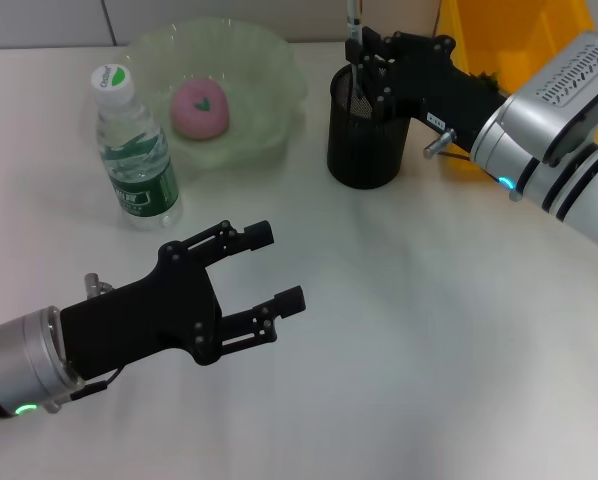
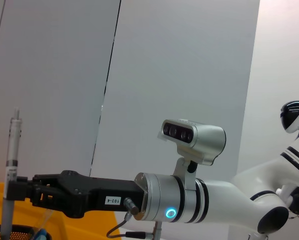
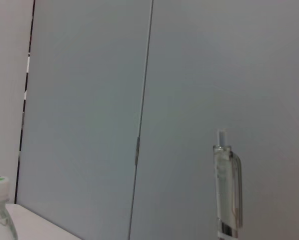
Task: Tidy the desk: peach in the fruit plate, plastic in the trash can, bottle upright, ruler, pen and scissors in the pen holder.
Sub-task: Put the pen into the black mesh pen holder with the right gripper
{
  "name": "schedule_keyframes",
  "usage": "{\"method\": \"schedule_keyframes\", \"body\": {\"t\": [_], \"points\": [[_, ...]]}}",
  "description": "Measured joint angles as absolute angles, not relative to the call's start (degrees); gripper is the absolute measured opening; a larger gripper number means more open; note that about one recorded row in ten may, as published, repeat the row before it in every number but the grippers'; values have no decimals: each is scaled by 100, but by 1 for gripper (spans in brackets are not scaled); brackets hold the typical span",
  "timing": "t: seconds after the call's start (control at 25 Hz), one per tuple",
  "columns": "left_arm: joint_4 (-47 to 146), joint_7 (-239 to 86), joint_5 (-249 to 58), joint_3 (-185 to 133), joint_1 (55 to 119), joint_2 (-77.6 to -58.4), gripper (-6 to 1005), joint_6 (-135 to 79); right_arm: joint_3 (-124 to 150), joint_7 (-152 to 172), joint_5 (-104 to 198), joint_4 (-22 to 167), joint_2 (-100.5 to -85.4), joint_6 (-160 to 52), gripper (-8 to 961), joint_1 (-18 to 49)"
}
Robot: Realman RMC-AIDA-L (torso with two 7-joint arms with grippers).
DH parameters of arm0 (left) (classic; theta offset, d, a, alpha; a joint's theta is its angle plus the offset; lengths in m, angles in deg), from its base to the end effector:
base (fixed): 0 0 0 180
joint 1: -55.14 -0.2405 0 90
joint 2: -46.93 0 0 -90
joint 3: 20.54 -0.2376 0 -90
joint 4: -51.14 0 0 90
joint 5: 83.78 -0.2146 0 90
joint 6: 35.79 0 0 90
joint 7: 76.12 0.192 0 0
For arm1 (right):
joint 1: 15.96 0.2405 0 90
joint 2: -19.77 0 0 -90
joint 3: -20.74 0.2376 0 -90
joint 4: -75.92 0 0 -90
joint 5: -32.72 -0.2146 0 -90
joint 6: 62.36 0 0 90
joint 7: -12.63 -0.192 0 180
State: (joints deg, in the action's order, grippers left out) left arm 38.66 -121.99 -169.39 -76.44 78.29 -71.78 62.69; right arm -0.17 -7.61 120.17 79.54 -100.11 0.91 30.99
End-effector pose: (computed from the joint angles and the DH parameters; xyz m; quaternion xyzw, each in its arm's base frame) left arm -0.2205 0.2588 -0.0702 -0.8899 -0.1320 -0.4180 0.1264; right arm 0.1803 0.4215 -0.0900 -0.8572 0.1055 0.3110 0.3966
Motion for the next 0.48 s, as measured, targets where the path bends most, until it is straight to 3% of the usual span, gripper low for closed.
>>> {"method": "schedule_keyframes", "body": {"t": [0.48], "points": [[3857,-12161,-16939,-7644,7825,-7164,786,6300,-12,-761,12017,7956,-10012,103,216,3088]]}}
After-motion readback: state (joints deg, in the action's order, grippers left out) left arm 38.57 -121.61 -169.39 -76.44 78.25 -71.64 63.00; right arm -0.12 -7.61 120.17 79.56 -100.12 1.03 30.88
